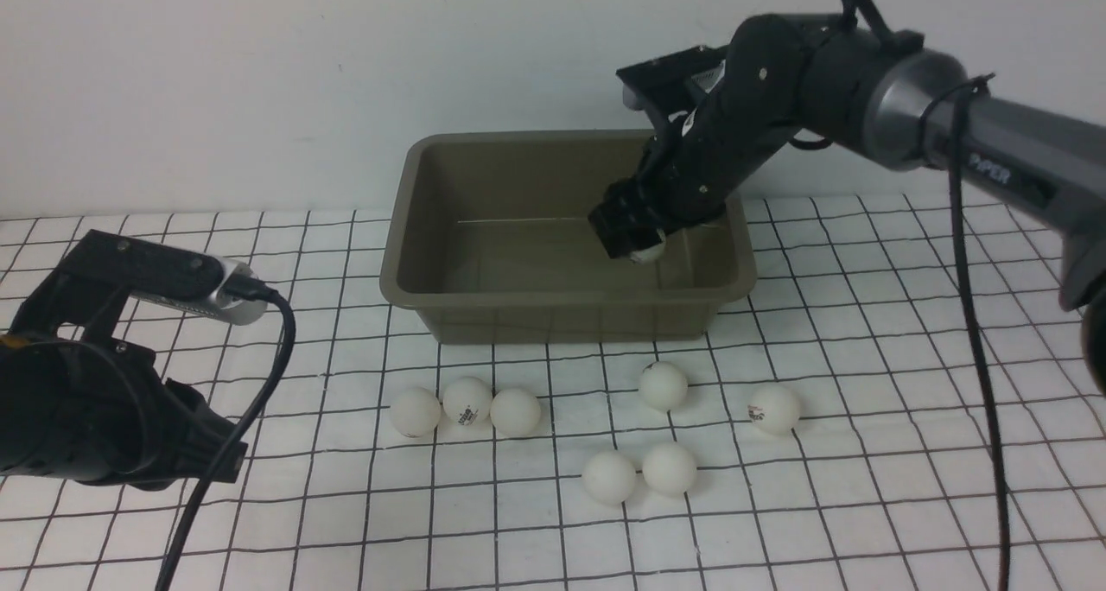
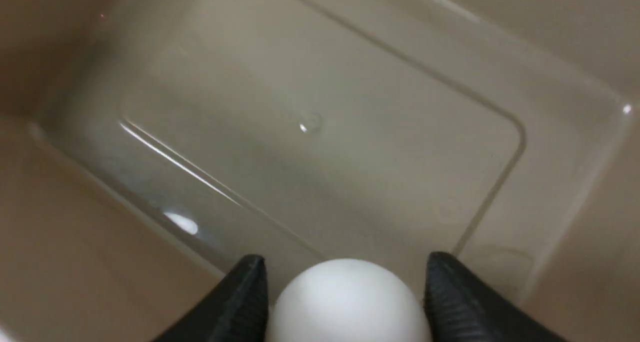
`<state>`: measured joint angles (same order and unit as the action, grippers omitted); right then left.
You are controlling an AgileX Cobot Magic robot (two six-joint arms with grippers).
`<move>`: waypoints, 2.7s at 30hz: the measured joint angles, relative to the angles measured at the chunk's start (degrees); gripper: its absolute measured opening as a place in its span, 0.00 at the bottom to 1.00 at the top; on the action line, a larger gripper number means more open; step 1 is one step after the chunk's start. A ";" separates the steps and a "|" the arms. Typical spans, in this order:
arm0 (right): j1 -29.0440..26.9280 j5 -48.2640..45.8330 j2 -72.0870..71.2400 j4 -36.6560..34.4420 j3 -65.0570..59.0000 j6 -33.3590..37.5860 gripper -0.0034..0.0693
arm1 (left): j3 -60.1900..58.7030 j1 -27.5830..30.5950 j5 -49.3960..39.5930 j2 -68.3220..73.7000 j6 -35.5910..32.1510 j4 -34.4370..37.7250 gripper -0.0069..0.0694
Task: Put the table tennis balls into the box on the white checkered tablecloth.
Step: 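Release the ping pong ball into the bin and lift the gripper away, then reach for and grasp a ping pong ball on the table, then release the ping pong ball into the bin and lift the gripper away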
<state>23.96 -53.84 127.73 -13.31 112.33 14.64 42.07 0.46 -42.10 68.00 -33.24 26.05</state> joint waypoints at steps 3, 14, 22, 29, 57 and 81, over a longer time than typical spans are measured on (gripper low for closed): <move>0.00 0.61 1.00 0.15 -0.05 0.12 0.65 | 0.00 0.00 -0.19 0.00 0.00 0.00 0.14; -0.11 -17.17 -2.28 9.86 18.79 -3.67 0.82 | 0.00 0.00 -2.86 0.00 0.00 -0.19 0.14; -0.68 -17.77 -22.99 15.68 -2.28 -6.81 0.81 | 0.00 0.00 -2.91 0.00 0.18 -0.20 0.14; -1.22 -17.70 -29.12 15.89 -21.21 -7.63 0.81 | 0.00 0.00 -2.91 0.00 0.18 -0.15 0.14; -1.22 9.55 -13.40 14.84 -38.28 -7.57 0.80 | 0.00 0.00 -3.59 0.00 0.18 -0.15 0.14; -1.22 -4.75 -18.51 6.28 -10.24 -5.24 0.54 | 0.00 0.00 -4.03 0.00 0.23 -0.15 0.14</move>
<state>22.74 -58.59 109.22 -7.03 102.09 9.41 42.07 0.46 -46.13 68.00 -33.00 25.91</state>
